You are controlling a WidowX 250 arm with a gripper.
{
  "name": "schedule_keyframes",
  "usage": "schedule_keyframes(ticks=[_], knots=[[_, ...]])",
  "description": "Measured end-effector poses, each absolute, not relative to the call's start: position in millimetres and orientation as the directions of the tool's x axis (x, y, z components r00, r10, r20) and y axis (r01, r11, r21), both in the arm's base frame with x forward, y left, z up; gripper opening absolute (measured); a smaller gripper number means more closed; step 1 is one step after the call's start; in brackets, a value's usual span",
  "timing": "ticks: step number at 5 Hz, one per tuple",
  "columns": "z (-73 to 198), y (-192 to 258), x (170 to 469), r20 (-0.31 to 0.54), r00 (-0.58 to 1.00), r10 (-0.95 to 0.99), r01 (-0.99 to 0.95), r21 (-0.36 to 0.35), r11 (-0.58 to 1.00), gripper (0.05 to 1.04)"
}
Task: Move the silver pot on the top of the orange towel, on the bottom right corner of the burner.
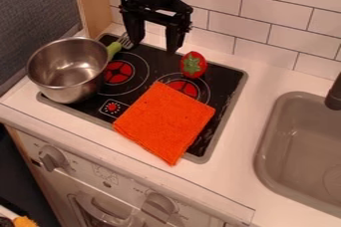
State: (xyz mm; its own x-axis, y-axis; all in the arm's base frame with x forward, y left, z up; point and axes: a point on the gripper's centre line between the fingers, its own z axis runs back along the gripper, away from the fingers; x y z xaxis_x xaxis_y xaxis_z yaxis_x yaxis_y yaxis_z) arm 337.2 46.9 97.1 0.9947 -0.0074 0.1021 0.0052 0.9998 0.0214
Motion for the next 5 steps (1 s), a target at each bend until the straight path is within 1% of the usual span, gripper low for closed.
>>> schedule_keyframes(ticks=[1, 2, 3, 4, 5], knots=[[85.4, 45.6, 333.9, 0.068, 0.998, -0.016, 0.016, 0.012, 1.0, 1.001], [73.6, 67.0, 319.2, 0.061, 0.997, -0.052, 0.053, -0.013, 0.999, 1.001], [79.8, 93.2, 310.3, 0.095, 0.995, -0.029, 0.03, -0.002, 1.0, 1.001], [78.6, 128.6, 296.6, 0.092, 0.995, 0.034, -0.034, 0.003, 0.999, 1.001], [62.5, 132.1, 296.6, 0.056, 0.998, 0.024, -0.023, -0.009, 1.0, 1.001]])
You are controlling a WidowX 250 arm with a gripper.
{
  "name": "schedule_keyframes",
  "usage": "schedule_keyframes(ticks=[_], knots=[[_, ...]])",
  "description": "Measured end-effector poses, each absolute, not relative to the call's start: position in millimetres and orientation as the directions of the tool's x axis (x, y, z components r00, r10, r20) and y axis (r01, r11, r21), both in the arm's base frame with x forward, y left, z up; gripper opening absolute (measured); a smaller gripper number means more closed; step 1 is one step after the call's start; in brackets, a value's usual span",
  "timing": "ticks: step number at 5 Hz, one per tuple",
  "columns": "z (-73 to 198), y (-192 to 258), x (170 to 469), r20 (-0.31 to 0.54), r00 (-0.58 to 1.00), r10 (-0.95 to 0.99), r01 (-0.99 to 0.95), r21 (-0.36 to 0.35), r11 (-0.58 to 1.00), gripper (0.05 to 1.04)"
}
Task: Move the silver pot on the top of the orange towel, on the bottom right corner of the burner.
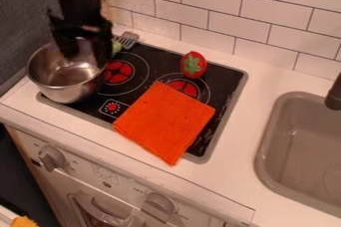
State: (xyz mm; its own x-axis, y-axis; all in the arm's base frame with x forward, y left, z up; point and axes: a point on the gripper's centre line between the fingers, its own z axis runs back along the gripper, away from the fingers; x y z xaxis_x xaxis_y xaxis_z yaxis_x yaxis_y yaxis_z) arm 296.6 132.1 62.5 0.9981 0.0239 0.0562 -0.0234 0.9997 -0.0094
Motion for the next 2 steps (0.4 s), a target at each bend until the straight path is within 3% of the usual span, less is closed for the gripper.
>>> schedule_keyframes(ticks=[2], knots=[[48.6, 123.8, 299.5, 0.039, 0.999, -0.024, 0.024, 0.002, 1.0, 1.001]])
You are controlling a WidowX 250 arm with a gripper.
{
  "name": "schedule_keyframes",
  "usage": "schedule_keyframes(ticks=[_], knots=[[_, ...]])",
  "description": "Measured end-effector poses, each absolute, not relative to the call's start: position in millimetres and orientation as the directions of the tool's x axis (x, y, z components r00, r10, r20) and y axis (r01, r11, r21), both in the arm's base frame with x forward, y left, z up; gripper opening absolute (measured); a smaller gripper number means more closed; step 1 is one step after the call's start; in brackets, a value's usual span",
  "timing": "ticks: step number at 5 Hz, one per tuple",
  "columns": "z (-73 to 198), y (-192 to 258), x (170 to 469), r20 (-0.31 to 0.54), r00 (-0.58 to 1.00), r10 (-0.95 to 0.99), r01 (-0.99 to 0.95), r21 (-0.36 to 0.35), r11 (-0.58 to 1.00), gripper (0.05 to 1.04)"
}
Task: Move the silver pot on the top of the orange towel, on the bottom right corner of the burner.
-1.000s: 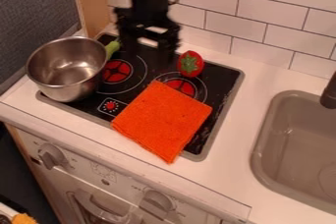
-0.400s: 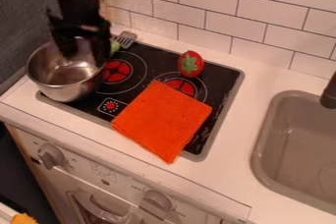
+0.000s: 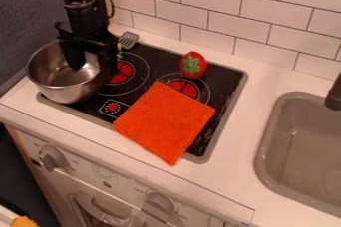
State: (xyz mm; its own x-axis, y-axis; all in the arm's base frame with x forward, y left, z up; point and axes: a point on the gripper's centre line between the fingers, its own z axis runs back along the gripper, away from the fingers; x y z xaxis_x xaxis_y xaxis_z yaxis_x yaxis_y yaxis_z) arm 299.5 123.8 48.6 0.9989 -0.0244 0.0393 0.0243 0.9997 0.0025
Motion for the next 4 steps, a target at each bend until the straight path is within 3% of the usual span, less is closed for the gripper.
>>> schedule_keyframes(ticks=[1, 3, 4], knots=[[47.5, 119.0, 301.4, 0.042, 0.998, -0.038, 0.038, 0.016, 0.999, 0.938], [40.1, 119.5, 301.7, 0.022, 0.999, -0.033, 0.033, 0.036, 0.999, 0.347], [38.3, 115.8, 302.1, 0.011, 0.999, -0.039, 0.038, 0.064, 0.997, 0.152]])
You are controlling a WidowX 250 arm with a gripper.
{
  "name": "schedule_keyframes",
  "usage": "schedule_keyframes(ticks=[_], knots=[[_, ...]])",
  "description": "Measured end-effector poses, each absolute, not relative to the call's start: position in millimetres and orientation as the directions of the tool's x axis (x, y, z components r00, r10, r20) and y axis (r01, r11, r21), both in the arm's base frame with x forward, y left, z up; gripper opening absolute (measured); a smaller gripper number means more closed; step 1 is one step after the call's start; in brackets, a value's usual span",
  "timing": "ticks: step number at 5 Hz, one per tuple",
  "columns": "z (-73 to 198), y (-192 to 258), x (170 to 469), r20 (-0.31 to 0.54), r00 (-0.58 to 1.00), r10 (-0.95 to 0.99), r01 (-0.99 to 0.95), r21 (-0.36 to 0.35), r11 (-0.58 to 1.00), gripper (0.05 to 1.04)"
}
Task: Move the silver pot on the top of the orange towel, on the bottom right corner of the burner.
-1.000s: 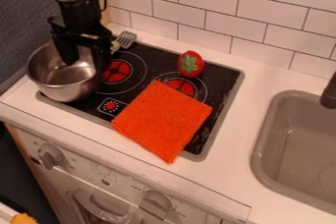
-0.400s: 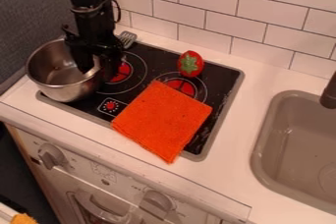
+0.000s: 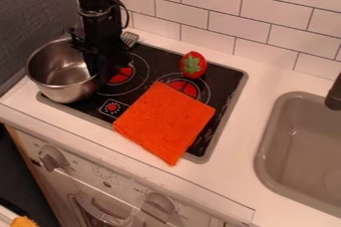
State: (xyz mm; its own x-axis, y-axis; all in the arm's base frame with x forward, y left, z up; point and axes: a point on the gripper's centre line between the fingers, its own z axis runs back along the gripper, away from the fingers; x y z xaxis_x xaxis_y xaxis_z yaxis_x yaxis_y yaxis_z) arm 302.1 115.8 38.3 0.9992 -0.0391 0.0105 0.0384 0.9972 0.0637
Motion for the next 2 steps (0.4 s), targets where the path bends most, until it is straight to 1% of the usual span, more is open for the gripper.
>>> schedule_keyframes(ticks=[1, 2], knots=[[37.0, 116.0, 302.2, 0.008, 0.999, -0.042, 0.041, 0.07, 0.997, 0.084], [42.8, 112.3, 297.7, -0.001, 0.998, -0.061, 0.061, 0.057, 0.997, 0.083]])
